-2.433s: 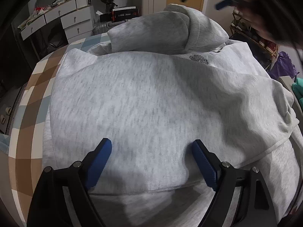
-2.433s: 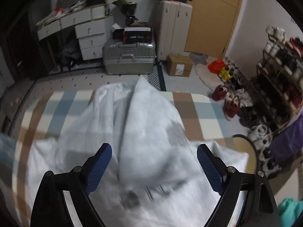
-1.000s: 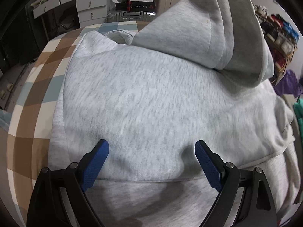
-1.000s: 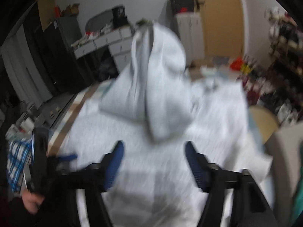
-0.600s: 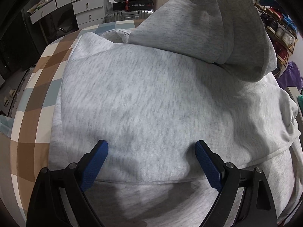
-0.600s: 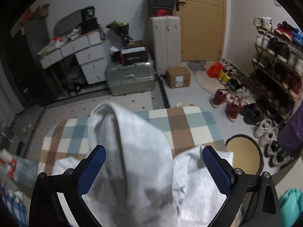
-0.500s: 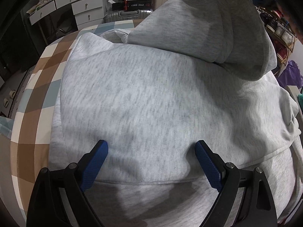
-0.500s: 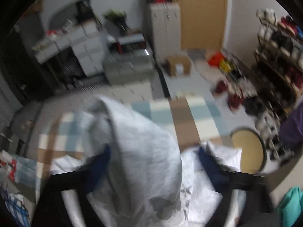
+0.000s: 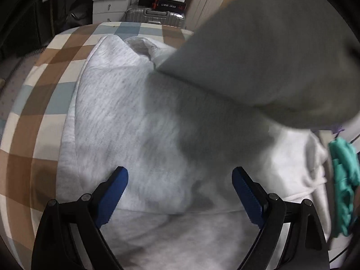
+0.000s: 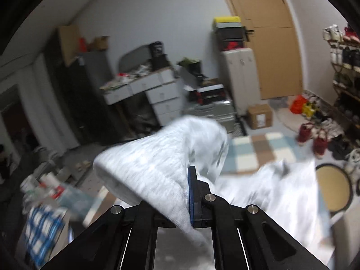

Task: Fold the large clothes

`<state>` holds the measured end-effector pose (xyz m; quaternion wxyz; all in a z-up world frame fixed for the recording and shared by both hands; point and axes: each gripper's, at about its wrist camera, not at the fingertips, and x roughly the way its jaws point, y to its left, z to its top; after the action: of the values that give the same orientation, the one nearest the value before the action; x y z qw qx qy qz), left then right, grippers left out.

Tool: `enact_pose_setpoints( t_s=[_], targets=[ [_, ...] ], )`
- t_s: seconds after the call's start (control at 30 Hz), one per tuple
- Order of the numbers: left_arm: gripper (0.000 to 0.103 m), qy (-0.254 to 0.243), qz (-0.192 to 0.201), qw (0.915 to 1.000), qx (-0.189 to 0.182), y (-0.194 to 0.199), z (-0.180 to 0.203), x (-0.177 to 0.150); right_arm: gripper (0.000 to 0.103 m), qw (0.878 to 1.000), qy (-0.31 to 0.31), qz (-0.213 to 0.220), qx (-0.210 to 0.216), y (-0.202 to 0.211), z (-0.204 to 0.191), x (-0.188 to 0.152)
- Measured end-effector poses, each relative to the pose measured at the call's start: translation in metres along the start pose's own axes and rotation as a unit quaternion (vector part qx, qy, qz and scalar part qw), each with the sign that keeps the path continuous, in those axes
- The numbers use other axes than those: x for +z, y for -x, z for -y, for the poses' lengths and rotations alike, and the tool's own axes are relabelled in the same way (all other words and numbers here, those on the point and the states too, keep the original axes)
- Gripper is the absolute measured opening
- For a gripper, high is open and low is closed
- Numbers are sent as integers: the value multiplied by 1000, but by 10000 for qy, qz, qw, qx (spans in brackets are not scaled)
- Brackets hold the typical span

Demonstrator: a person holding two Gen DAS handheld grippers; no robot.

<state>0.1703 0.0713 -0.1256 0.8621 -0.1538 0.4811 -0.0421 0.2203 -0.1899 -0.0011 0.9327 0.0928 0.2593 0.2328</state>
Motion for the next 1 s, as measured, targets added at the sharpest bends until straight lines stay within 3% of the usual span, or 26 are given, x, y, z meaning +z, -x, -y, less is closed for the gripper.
enact_pose_setpoints(
  t_s=[0.17,0.23,0.3,0.37,0.5,0.57,0.63,0.8,0.93,1.0],
  targets=[
    [90,291,160,9986,-414,16,-8,2,11,9971,-696,-300,-8,22,12,-85],
    [90,412,98,9980,-475,16,-12,4,11,9951,-866,-465,-74,20,17,-100],
    [90,528,-1,9969,-580,17,-17,4,12,9932,-712,-714,-591,19,17,-112],
    [90,558,-37,9960,-700,25,-17,1,12,9896,-622,-1074,-729,14,18,-115],
    [90,504,332,9950,-798,57,-12,-3,16,9827,-527,-1427,-1058,21,16,-126],
    [90,194,488,9944,-918,66,1,0,27,9806,-700,-1536,-994,31,17,-130],
    [91,-307,417,9918,-1172,65,19,5,46,9792,-1018,-1549,-827,45,22,-138],
    [91,-940,472,9847,-1390,55,70,8,64,9775,-1605,-1169,-712,84,41,-146],
    [91,-1904,410,9750,-1066,38,123,9,72,9719,-2082,-690,-853,103,69,-139],
    [91,-2246,244,9725,-571,19,138,7,72,9686,-2194,-638,-979,105,80,-136]
  ],
)
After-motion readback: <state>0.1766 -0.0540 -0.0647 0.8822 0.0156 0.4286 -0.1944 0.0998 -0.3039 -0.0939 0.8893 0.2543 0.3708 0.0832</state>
